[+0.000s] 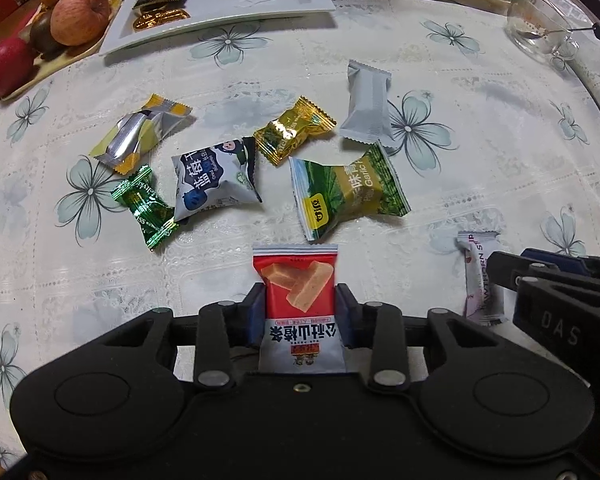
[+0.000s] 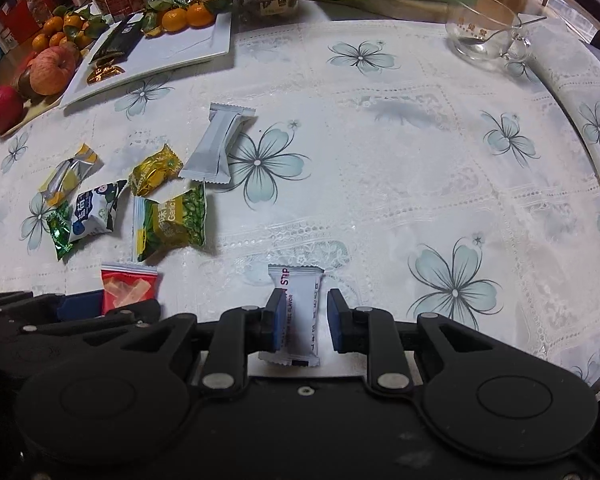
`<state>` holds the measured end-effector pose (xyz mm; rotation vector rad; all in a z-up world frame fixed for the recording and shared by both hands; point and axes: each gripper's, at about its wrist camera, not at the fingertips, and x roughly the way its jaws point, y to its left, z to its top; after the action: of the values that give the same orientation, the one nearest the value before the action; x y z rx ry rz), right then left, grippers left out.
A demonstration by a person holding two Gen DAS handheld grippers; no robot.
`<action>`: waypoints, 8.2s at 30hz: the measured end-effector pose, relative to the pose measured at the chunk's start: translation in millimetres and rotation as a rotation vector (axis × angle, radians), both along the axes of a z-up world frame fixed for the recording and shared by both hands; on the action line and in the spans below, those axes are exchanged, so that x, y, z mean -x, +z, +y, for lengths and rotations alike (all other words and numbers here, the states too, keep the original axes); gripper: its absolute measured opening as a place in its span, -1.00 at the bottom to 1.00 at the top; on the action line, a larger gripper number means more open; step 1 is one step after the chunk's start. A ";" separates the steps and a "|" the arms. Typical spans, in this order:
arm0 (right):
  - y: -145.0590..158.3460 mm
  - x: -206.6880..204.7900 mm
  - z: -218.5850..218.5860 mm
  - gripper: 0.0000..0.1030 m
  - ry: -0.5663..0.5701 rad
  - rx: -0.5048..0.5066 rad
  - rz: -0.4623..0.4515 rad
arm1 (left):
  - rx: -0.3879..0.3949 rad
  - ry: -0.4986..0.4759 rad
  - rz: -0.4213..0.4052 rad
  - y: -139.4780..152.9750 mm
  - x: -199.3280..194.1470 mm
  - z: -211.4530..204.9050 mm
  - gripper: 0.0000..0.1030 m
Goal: Organize snacks
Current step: 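Carry the hawthorn bar and red wafer pack over the gold tray, then open left gripper to drop red wafer pack while right gripper lowers hawthorn bar, then move both open tools from the tray back toward the snack pile, then close left gripper on dark green candy while right gripper grasps green garlic snack pack, then carry the green candy and green snack pack over the gold tray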
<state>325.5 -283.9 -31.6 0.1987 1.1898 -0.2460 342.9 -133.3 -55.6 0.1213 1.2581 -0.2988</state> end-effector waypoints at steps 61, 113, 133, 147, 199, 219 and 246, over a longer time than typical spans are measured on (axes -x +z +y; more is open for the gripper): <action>79.2 312.1 62.4 -0.58 0.017 -0.286 -0.400 | 0.216 0.105 -0.032 89.4 281.1 97.3 -0.17; 27.6 343.7 100.4 0.09 0.124 -0.046 -0.249 | 0.018 0.226 -0.067 51.3 295.2 107.2 -0.12; 47.5 252.3 121.3 0.82 0.348 0.055 0.076 | -0.070 0.202 -0.170 88.4 223.3 112.5 -0.06; 65.1 95.7 101.9 1.00 0.334 0.214 0.095 | -0.035 0.223 -0.180 98.4 106.1 120.6 -0.06; -28.0 -82.6 57.9 -0.18 0.049 -0.106 0.008 | 0.049 0.289 0.003 12.5 -75.6 82.2 -0.07; -25.7 -72.3 38.8 -0.26 0.018 -0.159 0.069 | 0.057 0.303 0.065 -0.9 -76.1 85.3 -0.55; 11.3 -30.9 19.8 -0.29 0.007 -0.133 -0.050 | 0.060 0.224 0.004 45.2 -2.1 110.5 -0.55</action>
<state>356.4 -264.1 -20.2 0.3149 1.1574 -0.1548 345.0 -22.9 -10.4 -0.0717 1.2525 -0.1431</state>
